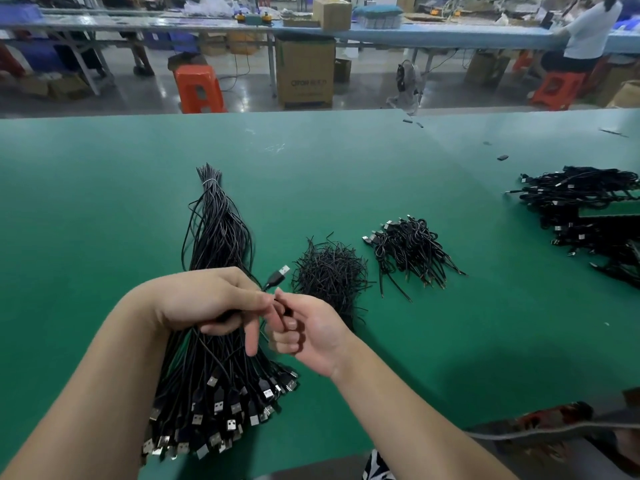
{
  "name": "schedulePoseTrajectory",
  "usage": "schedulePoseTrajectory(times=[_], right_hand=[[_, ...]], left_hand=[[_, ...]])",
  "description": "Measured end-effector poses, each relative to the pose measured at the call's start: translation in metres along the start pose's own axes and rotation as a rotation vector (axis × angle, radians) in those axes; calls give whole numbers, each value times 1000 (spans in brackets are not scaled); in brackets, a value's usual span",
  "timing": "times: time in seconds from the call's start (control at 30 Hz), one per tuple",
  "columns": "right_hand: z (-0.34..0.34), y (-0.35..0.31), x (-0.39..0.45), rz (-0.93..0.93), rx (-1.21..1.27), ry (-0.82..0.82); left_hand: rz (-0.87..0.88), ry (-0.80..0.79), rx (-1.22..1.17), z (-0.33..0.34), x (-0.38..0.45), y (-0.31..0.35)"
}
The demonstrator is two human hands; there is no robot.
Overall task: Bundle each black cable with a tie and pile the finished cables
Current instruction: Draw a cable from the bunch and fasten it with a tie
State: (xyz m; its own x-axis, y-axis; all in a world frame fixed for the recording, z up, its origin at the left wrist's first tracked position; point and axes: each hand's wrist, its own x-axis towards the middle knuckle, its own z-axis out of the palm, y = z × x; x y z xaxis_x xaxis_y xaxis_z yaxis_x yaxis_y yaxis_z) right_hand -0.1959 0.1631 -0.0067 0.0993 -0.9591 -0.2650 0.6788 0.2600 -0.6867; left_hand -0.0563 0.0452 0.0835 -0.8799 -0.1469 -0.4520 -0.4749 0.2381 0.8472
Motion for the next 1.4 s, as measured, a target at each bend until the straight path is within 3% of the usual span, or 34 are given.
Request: schedulePoseTrajectory(times=[0.23,0.4,0.47,0.63,0.73,0.87,1.03,1.1,1.23,1.4], right_hand=[[2,2,2,-90,-274,94],[4,2,0,-176,-337,146],[4,2,-1,-200,-361,164],[13,-1,1,-226,-194,153],[17,-5,6,-267,-117,132],[20,-6,8,-285,-141,131],[21,-1,4,-259,-320,100],[18,6,0,-229,-380,88],[16,10,-2,-229,-319,68],[10,2,-1,-207,-255,62]], left_hand=[[-385,209,470,22,7,11],[-415,354,772,25,13,7],[-397,390,710,24,15,2],[-133,896,274,32,30,-8],[6,1027,-32,45,42,-9],[234,949,-673,51,47,-3],[447,948,-979,41,39,5],[543,912,-1048,29,32,11],[568,699,-1096,20,17,21],[560,488,-973,19,6,19]])
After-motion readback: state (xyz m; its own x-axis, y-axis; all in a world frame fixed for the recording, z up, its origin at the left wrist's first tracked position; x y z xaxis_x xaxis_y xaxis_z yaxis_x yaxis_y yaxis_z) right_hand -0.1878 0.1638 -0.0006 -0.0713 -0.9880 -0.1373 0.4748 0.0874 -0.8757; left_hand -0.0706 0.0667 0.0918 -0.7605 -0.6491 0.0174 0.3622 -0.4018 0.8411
